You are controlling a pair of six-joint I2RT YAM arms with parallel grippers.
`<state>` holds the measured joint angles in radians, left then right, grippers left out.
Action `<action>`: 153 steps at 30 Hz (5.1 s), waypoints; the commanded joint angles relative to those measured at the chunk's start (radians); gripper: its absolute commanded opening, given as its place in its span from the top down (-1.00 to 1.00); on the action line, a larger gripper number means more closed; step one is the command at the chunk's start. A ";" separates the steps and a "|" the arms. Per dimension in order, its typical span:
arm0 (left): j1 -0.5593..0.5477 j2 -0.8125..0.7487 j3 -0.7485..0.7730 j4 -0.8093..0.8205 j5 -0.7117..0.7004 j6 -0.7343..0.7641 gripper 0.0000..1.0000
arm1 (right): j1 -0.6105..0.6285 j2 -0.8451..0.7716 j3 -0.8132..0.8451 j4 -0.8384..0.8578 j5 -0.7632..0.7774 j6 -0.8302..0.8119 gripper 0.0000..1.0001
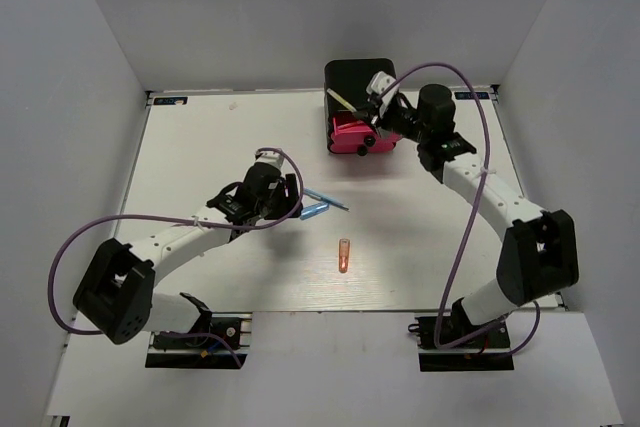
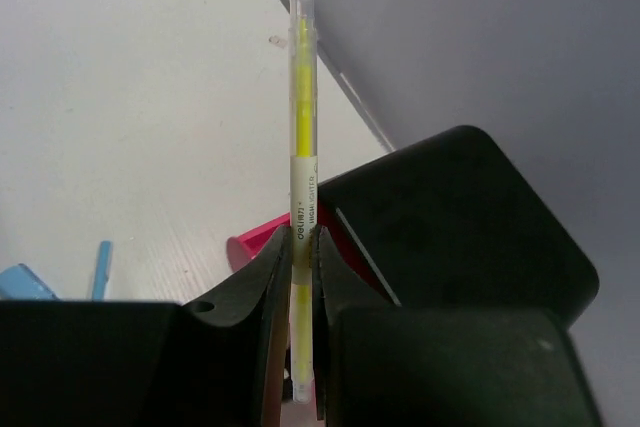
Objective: Sort the stationery into containers
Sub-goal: Place the pen in the drawer, then close the drawer in the storage box, then open the drawer in the storage box.
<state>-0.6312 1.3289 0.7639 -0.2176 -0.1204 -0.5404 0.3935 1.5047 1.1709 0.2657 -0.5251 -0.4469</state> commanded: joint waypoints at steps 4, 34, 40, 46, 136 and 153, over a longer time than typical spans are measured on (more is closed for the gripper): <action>0.002 -0.080 -0.035 0.011 -0.005 -0.004 -0.50 | -0.073 0.126 0.171 -0.011 -0.242 -0.038 1.00; 0.002 -0.062 -0.015 0.011 0.004 -0.004 -0.50 | -0.242 0.067 0.118 -0.082 -0.466 0.061 1.00; 0.002 -0.051 -0.028 0.034 0.013 -0.004 -0.50 | -0.228 -0.057 -0.097 -0.127 -0.441 0.301 1.00; 0.002 -0.019 -0.017 0.043 0.034 -0.004 -0.50 | -0.222 -0.067 -0.215 -0.180 -0.354 0.470 0.32; 0.002 -0.010 0.015 -0.008 0.025 0.005 -0.50 | -0.193 0.414 -0.022 0.264 -0.010 1.108 -0.06; 0.002 0.009 0.045 -0.008 0.025 0.005 -0.69 | -0.182 0.500 0.042 0.280 0.043 1.146 -0.09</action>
<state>-0.6312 1.3472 0.7738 -0.2325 -0.0937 -0.5381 0.2035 1.9820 1.1698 0.4988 -0.5102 0.6823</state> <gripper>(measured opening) 0.831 0.543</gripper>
